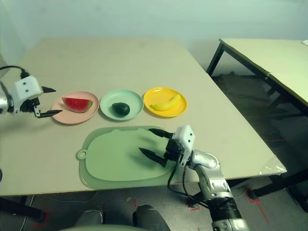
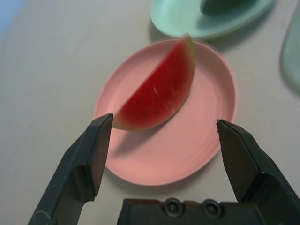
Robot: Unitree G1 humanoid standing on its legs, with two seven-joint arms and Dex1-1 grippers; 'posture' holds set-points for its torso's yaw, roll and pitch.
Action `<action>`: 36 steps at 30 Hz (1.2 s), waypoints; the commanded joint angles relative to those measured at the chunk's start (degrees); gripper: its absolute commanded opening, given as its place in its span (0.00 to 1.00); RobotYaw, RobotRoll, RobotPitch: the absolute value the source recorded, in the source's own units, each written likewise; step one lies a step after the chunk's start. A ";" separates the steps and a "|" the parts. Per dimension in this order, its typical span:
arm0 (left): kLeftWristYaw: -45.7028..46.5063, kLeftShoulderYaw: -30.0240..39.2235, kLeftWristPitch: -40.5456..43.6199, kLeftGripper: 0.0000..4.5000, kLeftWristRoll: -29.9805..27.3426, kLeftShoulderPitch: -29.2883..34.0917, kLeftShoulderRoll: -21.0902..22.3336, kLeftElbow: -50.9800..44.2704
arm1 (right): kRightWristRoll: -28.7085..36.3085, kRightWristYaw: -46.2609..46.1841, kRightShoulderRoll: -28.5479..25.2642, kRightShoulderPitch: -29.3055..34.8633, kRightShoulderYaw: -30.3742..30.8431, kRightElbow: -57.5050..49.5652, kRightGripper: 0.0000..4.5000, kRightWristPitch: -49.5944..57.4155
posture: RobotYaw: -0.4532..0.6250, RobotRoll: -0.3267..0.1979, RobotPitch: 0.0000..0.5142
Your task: Place the fruits into color-matched plates.
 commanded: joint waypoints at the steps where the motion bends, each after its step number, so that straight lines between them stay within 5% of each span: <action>1: 8.15 7.84 9.41 1.00 -7.90 10.49 -4.27 -14.14 | 2.37 -6.31 1.25 -0.92 -6.39 -0.15 1.00 -1.37 | 0.45 0.62 0.05; 7: 21.00 15.33 15.88 1.00 -13.50 26.28 -14.33 -29.84 | 0.08 -10.96 2.02 0.95 -11.27 7.61 1.00 -5.54 | 0.48 0.62 0.06; 14: 31.39 18.33 19.39 1.00 -17.70 30.88 -23.55 -32.37 | -2.11 -15.16 1.93 -0.30 -14.46 19.41 1.00 -11.85 | 0.49 0.62 0.09; 23: 34.19 15.73 17.02 1.00 -13.19 31.97 -23.78 -28.68 | -1.94 -17.00 -2.93 -5.02 -19.51 37.55 1.00 -18.84 | 0.49 0.62 0.07; 36: 33.17 17.46 13.37 1.00 -12.66 33.26 -20.87 -25.00 | -2.69 -16.46 -4.84 -11.56 -20.17 46.08 1.00 -23.11 | 0.48 0.62 0.08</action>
